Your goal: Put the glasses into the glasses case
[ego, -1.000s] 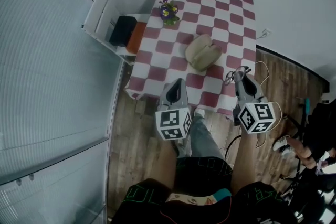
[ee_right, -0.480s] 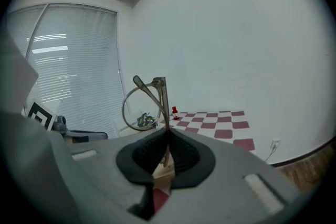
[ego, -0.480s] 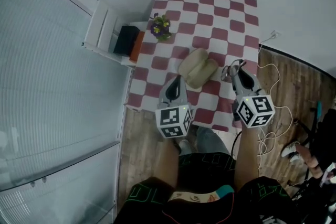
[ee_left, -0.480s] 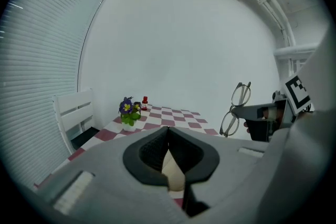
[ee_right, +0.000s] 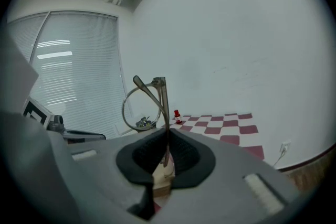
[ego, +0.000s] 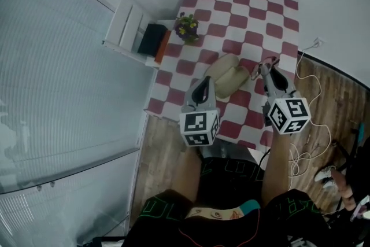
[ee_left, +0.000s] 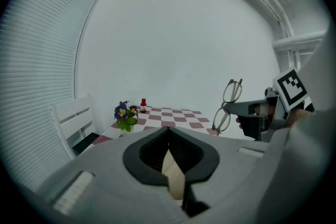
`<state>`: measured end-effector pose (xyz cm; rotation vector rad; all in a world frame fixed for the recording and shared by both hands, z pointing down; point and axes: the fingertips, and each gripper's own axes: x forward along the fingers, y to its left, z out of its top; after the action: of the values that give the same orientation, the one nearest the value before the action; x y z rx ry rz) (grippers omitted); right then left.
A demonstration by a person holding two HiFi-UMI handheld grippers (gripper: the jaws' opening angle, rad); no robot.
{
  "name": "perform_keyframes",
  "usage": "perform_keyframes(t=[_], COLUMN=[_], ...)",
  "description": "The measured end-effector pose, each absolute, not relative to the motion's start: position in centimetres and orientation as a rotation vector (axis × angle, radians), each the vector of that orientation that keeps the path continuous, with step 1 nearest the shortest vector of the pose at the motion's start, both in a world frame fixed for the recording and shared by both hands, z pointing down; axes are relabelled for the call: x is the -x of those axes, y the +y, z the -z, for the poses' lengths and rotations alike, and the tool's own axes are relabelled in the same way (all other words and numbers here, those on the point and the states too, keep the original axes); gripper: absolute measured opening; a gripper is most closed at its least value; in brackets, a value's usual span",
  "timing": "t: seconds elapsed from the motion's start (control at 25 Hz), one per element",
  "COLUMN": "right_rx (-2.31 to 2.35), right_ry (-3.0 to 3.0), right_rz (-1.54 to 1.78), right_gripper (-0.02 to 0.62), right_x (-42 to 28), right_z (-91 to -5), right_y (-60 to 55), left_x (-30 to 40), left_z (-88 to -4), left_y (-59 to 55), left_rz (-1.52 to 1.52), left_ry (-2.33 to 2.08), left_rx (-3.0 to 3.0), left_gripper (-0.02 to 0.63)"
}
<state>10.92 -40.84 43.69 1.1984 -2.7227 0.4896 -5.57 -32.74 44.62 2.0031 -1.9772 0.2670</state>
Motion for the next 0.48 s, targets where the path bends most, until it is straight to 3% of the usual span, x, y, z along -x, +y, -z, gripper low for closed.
perform_keyframes(t=[0.48], right_rx=[-0.953], right_ry=[-2.654], right_rz=[-0.173], right_gripper=[0.017], right_x=[-8.5], right_z=[-42.8], right_y=[-42.7], left_x=[6.0], left_z=[-47.1], left_y=[-34.1], left_rz=[-0.24], left_ry=[-1.943], left_rx=[-1.955], left_gripper=[0.009])
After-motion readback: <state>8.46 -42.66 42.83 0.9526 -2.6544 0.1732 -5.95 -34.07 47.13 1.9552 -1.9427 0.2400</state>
